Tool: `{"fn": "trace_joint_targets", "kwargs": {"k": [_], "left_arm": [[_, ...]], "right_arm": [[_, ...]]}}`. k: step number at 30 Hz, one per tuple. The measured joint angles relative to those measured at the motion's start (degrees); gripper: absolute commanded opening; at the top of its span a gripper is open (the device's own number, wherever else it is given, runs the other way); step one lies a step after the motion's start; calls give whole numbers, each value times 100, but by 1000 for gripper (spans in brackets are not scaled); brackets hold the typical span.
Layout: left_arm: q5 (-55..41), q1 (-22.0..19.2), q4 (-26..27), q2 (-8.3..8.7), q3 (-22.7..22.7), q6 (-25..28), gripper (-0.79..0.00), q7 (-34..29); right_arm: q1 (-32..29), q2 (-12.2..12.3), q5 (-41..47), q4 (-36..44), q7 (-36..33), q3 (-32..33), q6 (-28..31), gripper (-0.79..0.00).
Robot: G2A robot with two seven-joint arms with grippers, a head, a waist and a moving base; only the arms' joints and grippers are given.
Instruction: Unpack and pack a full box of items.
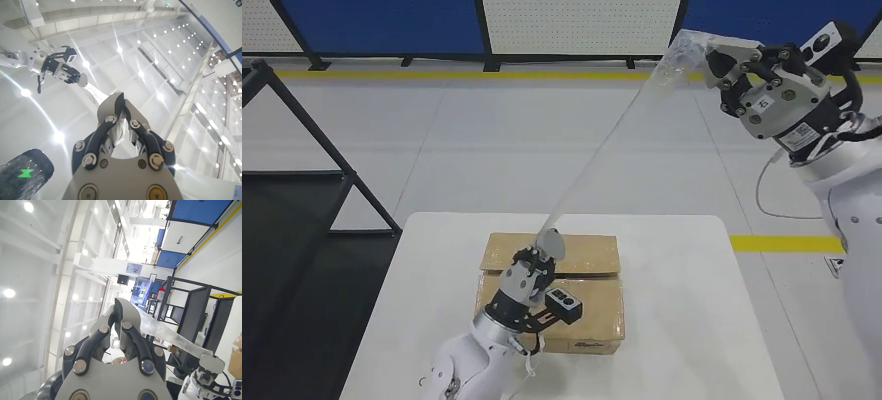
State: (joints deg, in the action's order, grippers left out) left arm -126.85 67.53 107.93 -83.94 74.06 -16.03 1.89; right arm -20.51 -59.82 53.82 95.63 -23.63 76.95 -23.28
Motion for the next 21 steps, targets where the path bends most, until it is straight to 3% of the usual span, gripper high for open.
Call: {"fn": "trace_joint_targets", "kwargs": {"k": [11, 18, 21], "left_arm": [[-1487, 343, 1140, 109, 847, 1384, -785, 2759], [-2687, 253, 1618, 209, 1565, 2702, -785, 4902], [-3467, 125, 1706, 224, 1854, 3360, -785, 5535]], "right_arm": [[-230, 119, -220, -681, -516, 211, -616, 0], [-174, 175, -456, -1493, -1281, 17, -933, 0], [-52, 185, -695, -1846, -1679, -203, -1006, 0]]}}
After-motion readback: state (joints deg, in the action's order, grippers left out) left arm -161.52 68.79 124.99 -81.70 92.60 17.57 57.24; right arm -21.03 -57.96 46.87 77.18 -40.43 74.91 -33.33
